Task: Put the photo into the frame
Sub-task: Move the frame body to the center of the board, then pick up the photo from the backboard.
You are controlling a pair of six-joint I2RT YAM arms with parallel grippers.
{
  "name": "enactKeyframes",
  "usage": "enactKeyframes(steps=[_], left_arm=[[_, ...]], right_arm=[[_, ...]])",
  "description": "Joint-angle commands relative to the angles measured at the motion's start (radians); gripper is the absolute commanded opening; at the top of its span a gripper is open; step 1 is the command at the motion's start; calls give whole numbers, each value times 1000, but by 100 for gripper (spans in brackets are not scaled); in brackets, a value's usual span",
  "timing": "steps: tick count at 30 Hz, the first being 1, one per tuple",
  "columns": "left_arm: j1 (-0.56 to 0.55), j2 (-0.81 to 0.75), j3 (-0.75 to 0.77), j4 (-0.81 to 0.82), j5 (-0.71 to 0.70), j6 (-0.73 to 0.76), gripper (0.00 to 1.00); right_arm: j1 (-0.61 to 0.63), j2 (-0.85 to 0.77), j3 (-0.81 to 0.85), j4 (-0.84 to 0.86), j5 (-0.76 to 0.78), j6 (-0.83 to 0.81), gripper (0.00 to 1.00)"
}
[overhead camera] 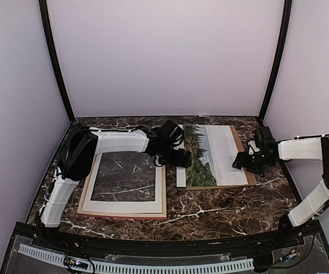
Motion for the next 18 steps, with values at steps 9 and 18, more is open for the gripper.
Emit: enactKeyframes(steps=[9, 18], left_arm=[[6, 72, 50, -86, 60, -81, 91], [6, 23, -46, 34, 199, -187, 91]], right_arm=[[-7, 91, 46, 65, -60, -21, 69], [-6, 92, -34, 129, -115, 12, 64]])
